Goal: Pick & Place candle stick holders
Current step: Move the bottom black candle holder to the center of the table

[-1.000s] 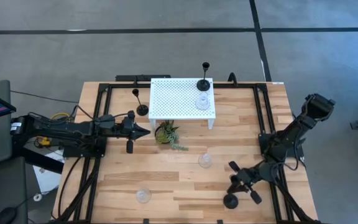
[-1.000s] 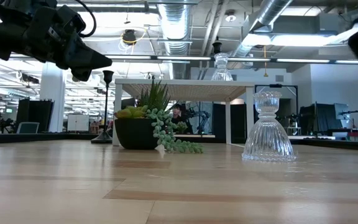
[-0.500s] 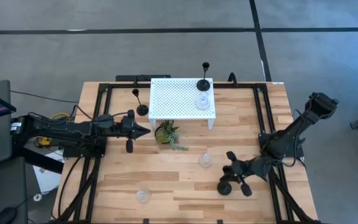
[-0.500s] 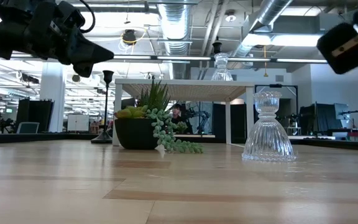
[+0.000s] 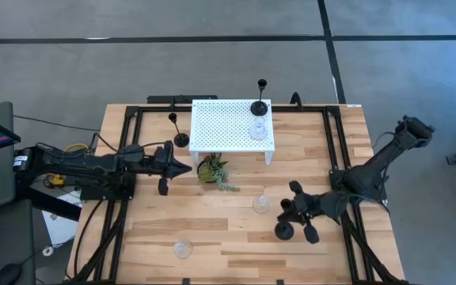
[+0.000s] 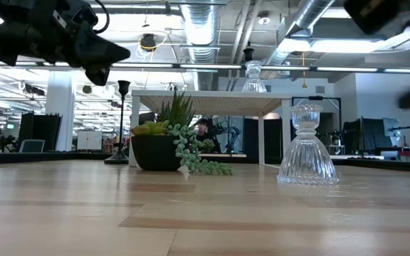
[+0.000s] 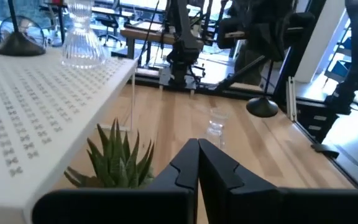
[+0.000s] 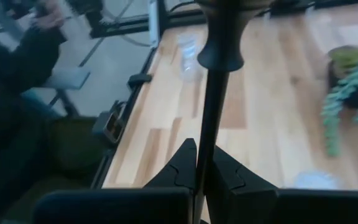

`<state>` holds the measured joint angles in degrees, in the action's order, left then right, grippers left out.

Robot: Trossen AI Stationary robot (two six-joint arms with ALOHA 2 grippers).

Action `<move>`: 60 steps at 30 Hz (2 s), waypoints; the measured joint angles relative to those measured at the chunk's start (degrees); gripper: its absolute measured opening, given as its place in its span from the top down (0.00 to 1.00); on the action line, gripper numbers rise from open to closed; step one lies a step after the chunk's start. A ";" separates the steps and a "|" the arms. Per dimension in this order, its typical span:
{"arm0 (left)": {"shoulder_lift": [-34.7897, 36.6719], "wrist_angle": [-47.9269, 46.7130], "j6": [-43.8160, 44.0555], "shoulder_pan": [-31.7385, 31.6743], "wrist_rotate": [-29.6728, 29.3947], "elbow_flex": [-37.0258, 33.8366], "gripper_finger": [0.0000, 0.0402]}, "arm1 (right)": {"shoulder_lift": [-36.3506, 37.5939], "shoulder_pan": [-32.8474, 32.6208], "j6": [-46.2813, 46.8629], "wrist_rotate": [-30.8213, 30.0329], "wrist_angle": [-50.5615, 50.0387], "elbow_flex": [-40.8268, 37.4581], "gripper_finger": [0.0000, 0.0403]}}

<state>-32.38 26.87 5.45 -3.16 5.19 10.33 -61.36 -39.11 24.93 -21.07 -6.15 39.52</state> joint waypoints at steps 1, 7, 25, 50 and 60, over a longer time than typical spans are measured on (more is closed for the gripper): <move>0.00 0.07 0.00 0.00 0.06 0.36 0.98 | -0.05 0.74 0.00 -0.05 -1.10 1.20 1.00; 0.00 0.15 -0.36 -0.01 5.75 2.72 0.99 | -1.74 5.97 -3.98 0.19 -3.60 7.12 1.00; 0.00 -18.89 -5.15 -0.17 3.10 14.24 0.98 | -6.38 23.44 -17.92 14.79 5.00 10.35 1.00; -0.33 -25.99 -9.57 -0.17 -1.56 19.35 0.98 | -16.74 40.38 -23.80 41.42 18.65 12.26 1.00; -1.37 -25.85 -6.18 -0.17 -3.11 19.32 0.98 | -22.59 40.34 -24.86 43.74 20.49 13.03 1.00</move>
<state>-33.75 1.03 -0.73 -3.33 2.08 29.65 -83.95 1.23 0.06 22.67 14.34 52.54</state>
